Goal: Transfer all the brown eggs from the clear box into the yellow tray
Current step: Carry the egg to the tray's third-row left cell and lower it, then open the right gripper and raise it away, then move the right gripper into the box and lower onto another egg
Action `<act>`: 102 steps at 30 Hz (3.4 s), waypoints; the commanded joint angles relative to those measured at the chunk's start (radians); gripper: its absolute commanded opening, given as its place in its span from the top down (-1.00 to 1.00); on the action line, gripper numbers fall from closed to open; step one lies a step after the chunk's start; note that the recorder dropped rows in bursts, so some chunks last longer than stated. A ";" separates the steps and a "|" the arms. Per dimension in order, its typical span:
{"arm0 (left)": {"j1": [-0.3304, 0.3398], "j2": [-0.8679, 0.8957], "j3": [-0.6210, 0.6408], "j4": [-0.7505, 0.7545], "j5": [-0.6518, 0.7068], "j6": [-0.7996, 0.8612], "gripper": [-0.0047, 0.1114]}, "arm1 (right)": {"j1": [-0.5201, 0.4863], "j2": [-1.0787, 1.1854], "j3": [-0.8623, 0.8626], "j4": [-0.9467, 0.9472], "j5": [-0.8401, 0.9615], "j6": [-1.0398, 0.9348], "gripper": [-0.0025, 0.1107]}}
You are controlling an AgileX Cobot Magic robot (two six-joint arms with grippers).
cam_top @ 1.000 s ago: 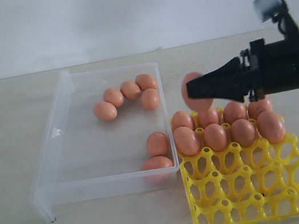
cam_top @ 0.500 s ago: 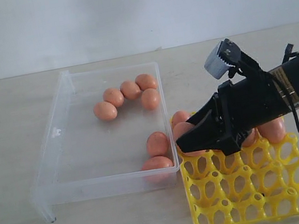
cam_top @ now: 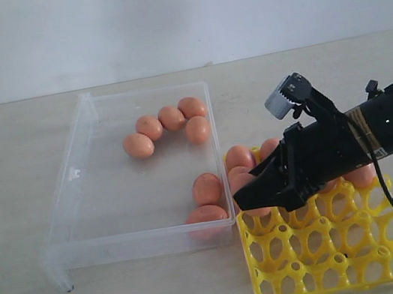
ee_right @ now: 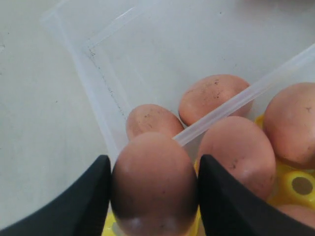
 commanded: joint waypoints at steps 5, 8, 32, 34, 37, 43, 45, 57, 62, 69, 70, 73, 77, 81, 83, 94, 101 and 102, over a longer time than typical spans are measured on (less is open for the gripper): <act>0.003 -0.002 0.003 -0.003 -0.008 0.002 0.85 | 0.002 0.035 -0.002 0.025 -0.017 -0.030 0.52; 0.003 -0.002 0.003 -0.003 -0.008 0.002 0.85 | 0.002 0.037 -0.002 0.025 -0.017 -0.039 0.52; 0.003 -0.002 0.003 -0.003 -0.008 0.002 0.85 | 0.002 0.034 -0.006 0.182 -0.149 -0.084 0.03; 0.003 -0.002 0.003 -0.003 -0.008 0.002 0.85 | 0.002 0.034 -0.006 0.232 -0.232 -0.089 0.03; 0.003 -0.002 0.003 -0.003 -0.008 0.002 0.85 | 0.002 0.034 -0.006 0.324 -0.349 -0.089 0.03; 0.003 -0.002 0.003 -0.003 -0.008 0.002 0.85 | 0.036 0.001 -0.089 0.401 -0.344 -0.033 0.14; 0.003 -0.002 0.003 -0.003 -0.008 0.002 0.85 | 0.083 -0.027 -0.160 0.348 -0.249 -0.005 0.37; 0.003 -0.002 0.003 -0.003 -0.008 0.002 0.85 | 0.525 -0.061 -0.481 -0.135 0.739 0.267 0.96; 0.003 -0.002 0.003 -0.003 -0.008 0.002 0.85 | 0.633 -0.013 -0.489 -0.080 1.198 0.030 0.96; 0.003 -0.002 0.003 -0.003 -0.008 0.002 0.85 | 0.539 0.086 -0.902 1.406 1.809 -1.500 0.96; 0.003 -0.002 0.003 -0.003 -0.008 0.002 0.85 | 0.523 0.086 -0.953 1.592 1.849 -1.657 0.96; 0.003 -0.002 0.003 -0.003 -0.008 0.002 0.85 | 0.487 0.170 -1.155 1.914 2.093 -1.909 0.96; 0.003 -0.002 0.003 -0.003 -0.008 0.002 0.85 | 0.489 0.276 -1.160 1.878 2.093 -1.927 0.96; 0.003 -0.002 0.003 -0.003 -0.008 0.002 0.85 | 0.490 0.335 -1.160 1.901 2.093 -2.001 0.96; 0.003 -0.002 0.003 -0.003 -0.008 0.002 0.85 | 0.490 0.335 -1.160 1.879 2.093 -1.987 0.96; 0.003 -0.002 0.003 -0.003 -0.008 0.002 0.85 | 0.490 0.333 -1.155 1.882 2.093 -1.944 0.32; 0.003 -0.002 0.003 -0.003 -0.008 0.002 0.85 | 0.488 0.333 -1.008 1.835 2.093 -2.128 0.10; 0.003 -0.002 0.003 -0.003 -0.008 0.002 0.85 | 0.488 0.333 -0.986 1.814 2.093 -2.178 0.10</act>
